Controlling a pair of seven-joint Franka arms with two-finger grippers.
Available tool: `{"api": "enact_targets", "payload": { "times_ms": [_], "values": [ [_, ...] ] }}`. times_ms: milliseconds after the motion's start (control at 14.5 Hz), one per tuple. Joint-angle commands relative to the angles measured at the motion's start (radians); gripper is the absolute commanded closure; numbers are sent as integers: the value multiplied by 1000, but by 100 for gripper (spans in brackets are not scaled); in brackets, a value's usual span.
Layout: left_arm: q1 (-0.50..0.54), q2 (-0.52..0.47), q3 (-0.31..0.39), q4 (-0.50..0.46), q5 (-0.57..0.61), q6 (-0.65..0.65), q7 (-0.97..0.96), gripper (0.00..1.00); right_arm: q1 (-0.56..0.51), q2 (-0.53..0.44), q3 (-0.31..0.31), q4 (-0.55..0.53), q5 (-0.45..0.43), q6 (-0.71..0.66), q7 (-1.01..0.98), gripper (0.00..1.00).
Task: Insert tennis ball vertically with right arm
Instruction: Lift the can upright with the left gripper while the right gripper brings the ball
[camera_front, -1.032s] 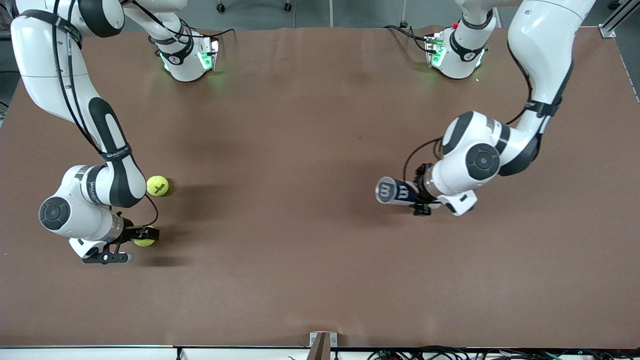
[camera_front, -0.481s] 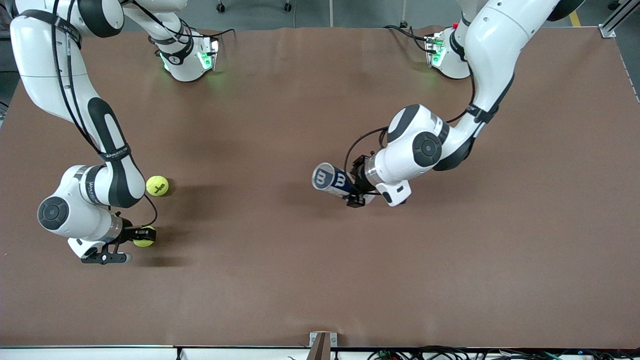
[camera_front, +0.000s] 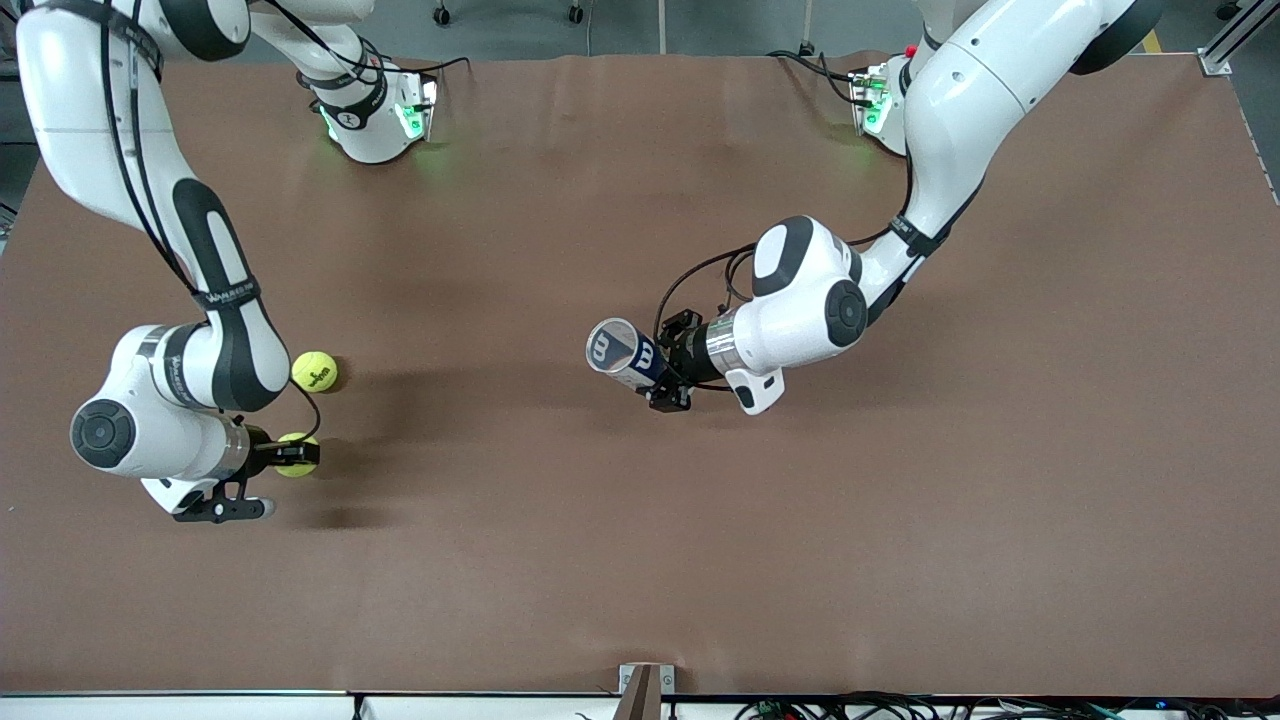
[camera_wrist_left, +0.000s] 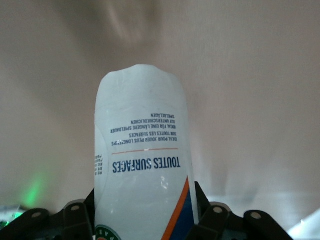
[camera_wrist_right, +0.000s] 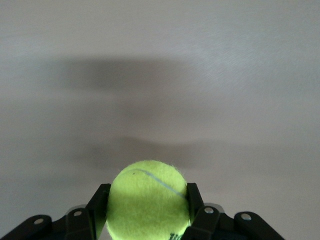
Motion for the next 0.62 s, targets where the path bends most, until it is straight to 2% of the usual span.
{"api": "enact_targets", "payload": {
  "times_ms": [0,206,344,550],
  "values": [
    [14,6,-15,5,-153,5,137,31,67,-165,5,-38,-12,-179,110,64],
    [23,8,-14,-23,-268,17,273,31,188,-263,14,11,5,-382,363,64],
    [25,8,-14,-35,-331,20,335,31,281,-263,32,93,32,-488,581,65],
    [23,23,-12,-49,-461,27,487,31,359,-260,32,132,194,-489,808,65]
  ]
}}
